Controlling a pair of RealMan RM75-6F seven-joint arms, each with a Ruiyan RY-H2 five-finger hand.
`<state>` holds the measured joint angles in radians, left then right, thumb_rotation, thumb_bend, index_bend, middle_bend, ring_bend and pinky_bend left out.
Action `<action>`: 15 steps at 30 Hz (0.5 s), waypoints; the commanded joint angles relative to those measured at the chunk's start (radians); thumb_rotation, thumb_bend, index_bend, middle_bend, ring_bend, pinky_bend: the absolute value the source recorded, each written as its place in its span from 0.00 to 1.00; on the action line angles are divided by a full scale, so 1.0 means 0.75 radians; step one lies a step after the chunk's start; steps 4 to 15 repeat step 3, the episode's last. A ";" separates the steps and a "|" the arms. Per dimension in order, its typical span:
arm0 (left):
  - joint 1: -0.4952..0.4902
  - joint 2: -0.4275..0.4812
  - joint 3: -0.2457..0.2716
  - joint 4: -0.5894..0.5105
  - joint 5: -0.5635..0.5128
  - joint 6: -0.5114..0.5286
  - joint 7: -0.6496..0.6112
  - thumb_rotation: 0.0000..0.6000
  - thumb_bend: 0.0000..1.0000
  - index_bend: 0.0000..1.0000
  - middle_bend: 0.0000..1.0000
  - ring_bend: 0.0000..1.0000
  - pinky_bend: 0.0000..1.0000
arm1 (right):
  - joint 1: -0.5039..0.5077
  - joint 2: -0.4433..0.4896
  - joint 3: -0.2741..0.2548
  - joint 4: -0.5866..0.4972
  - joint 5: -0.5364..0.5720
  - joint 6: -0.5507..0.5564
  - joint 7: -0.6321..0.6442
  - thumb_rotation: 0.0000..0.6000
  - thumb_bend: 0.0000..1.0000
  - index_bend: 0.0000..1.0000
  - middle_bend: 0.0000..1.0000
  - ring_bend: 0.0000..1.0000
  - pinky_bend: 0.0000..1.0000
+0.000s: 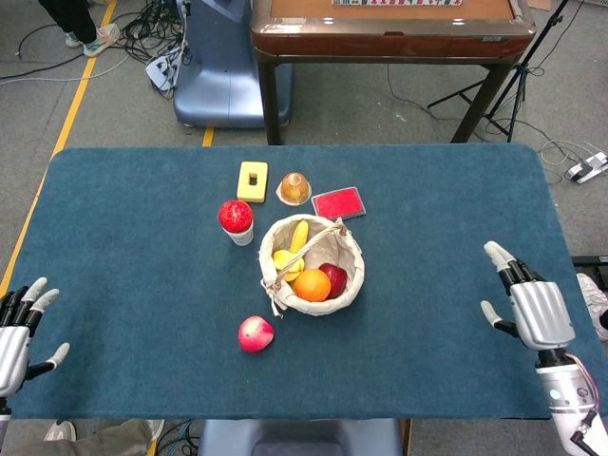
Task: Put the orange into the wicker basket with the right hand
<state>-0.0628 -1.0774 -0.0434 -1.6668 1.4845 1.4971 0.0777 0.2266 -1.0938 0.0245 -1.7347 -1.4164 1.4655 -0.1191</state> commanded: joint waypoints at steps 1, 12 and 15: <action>-0.001 -0.001 -0.002 0.002 -0.005 -0.001 0.000 1.00 0.26 0.17 0.00 0.00 0.00 | -0.046 0.027 -0.001 0.015 0.017 0.037 0.035 1.00 0.32 0.06 0.14 0.19 0.49; -0.003 -0.002 -0.003 0.002 -0.005 -0.003 0.000 1.00 0.26 0.17 0.00 0.00 0.00 | -0.070 0.037 0.003 0.025 0.025 0.058 0.048 1.00 0.32 0.06 0.14 0.19 0.49; -0.003 -0.002 -0.003 0.002 -0.005 -0.003 0.000 1.00 0.26 0.17 0.00 0.00 0.00 | -0.070 0.037 0.003 0.025 0.025 0.058 0.048 1.00 0.32 0.06 0.14 0.19 0.49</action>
